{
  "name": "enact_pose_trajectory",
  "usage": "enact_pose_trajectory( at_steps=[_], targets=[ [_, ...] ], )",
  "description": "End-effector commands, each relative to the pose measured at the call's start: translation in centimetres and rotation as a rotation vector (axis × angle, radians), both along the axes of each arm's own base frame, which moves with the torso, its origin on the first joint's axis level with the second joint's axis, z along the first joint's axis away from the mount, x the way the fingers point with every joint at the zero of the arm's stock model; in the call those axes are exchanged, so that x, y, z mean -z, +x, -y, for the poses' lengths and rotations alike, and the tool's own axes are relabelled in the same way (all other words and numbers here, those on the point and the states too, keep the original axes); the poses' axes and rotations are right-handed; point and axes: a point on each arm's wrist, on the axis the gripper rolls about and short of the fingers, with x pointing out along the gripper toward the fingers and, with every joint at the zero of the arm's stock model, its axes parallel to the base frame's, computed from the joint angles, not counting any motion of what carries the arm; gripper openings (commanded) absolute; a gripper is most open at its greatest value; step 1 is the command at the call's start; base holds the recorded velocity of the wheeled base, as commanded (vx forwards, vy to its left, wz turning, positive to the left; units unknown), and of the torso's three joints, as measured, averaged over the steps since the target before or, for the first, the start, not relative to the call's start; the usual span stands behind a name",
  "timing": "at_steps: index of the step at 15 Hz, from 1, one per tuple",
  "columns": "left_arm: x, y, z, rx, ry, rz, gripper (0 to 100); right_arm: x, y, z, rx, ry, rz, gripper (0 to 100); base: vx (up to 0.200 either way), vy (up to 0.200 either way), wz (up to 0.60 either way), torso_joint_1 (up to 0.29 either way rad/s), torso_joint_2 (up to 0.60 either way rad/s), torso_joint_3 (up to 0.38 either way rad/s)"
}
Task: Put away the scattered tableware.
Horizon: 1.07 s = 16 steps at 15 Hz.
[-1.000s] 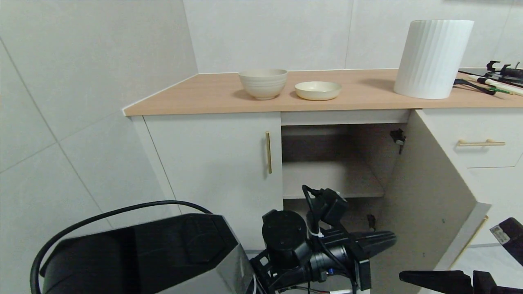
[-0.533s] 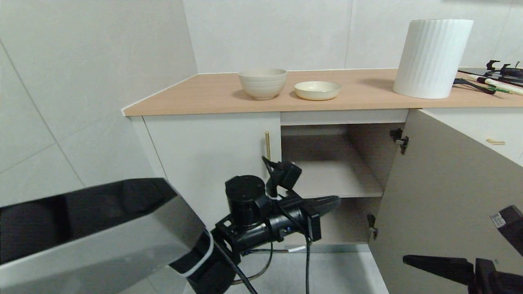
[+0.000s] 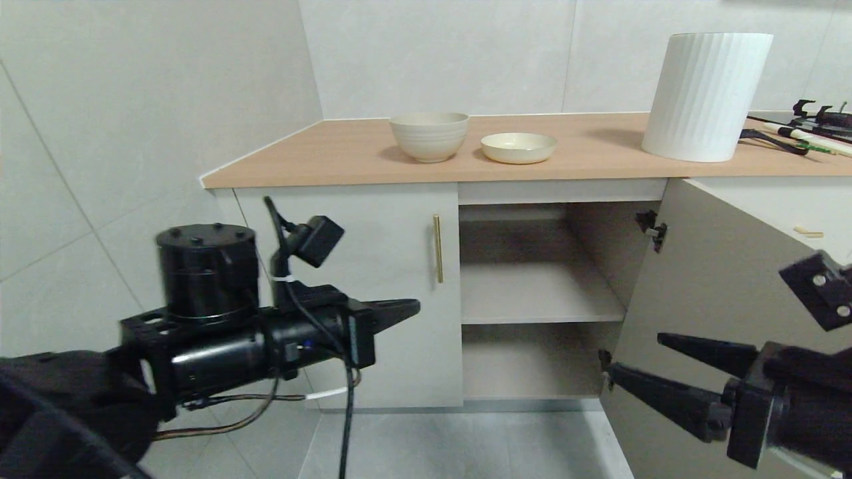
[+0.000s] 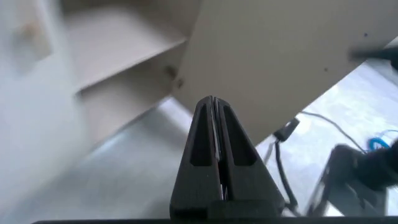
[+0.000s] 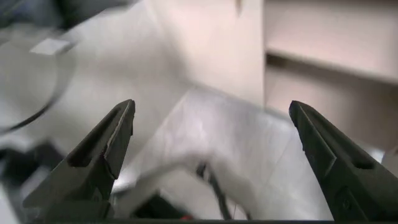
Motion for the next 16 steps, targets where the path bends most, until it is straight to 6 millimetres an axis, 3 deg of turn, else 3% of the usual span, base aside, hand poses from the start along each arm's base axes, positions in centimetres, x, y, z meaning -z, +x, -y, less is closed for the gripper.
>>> enact_pose_trajectory(
  at_steps=[1, 2, 3, 7, 16],
  targets=[
    [-3.9, -5.7, -6.0, -0.149, -0.004, 0.055, 0, -1.6, 2.5, -1.0, 0.046, -0.003, -0.003, 100, 0.000, 0.000, 0.00, 0.000, 0.00, 0.000],
    [-4.1, -6.7, -6.6, -0.167, -0.004, 0.060, 0, -2.1, 3.2, -1.5, 0.049, -0.023, -0.027, 100, 0.000, 0.000, 0.00, 0.000, 0.00, 0.000],
    [-4.5, -7.6, -7.1, -0.193, 0.000, 0.061, 100, -2.8, 3.9, -1.9, 0.065, -0.042, -0.043, 100, 0.000, 0.000, 0.00, 0.000, 0.00, 0.000],
    [-5.6, -9.1, -8.0, -0.278, -0.001, 0.102, 100, -4.1, 5.0, -2.1, 0.124, -0.038, -0.023, 100, 0.000, 0.000, 0.00, 0.000, 0.00, 0.000],
    [-6.0, -7.9, -8.2, -0.313, 0.002, 0.098, 100, -4.0, 4.5, -1.6, 0.197, -0.091, -0.051, 100, 0.000, 0.000, 0.00, 0.000, 0.00, 0.000]
  ],
)
